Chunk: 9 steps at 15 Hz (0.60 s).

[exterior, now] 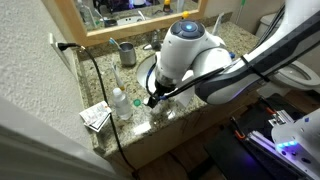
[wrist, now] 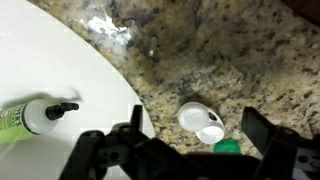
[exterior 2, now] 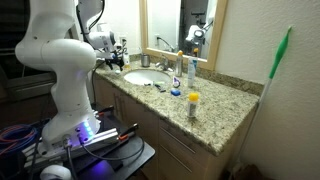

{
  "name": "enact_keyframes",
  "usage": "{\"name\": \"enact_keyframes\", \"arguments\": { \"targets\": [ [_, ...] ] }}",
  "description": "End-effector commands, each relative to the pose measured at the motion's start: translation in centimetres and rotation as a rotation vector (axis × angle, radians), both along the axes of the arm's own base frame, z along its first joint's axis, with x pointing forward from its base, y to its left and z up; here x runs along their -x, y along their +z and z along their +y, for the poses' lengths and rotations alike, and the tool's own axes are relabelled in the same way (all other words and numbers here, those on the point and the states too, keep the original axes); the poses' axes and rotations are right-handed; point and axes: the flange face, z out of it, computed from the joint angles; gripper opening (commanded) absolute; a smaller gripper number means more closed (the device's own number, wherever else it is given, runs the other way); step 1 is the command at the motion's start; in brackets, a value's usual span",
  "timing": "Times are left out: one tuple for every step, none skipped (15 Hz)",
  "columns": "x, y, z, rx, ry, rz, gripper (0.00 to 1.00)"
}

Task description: Pick up the contact lens case

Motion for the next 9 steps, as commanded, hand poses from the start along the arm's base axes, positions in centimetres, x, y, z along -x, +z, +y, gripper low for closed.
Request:
{"name": "enact_keyframes", "arguments": {
  "targets": [
    [-0.29, 0.13, -0.05, -0.012, 0.006, -0.026, 1.00],
    [-0.34, 0.14, 0.00, -0.024, 0.002, -0.029, 1.00],
    [-0.10, 0.02, 0.12, -0.035, -0.014, -0.003, 1.00],
    [-0.28, 0.24, -0.07, -0.013, -0.003, -0.009, 1.00],
    [-0.24, 0.24, -0.02, -0.016, -0.006, -0.006, 1.00],
    [-0.19, 0.25, 0.03, -0.017, -0.006, -0.006, 1.00],
    [-0.18, 0.25, 0.05, -0.017, -0.006, -0.006, 1.00],
    [-0.18, 0.25, 0.05, -0.017, -0.006, -0.006, 1.00],
    [-0.18, 0.25, 0.05, -0.017, -0.006, -0.006, 1.00]
  ]
}}
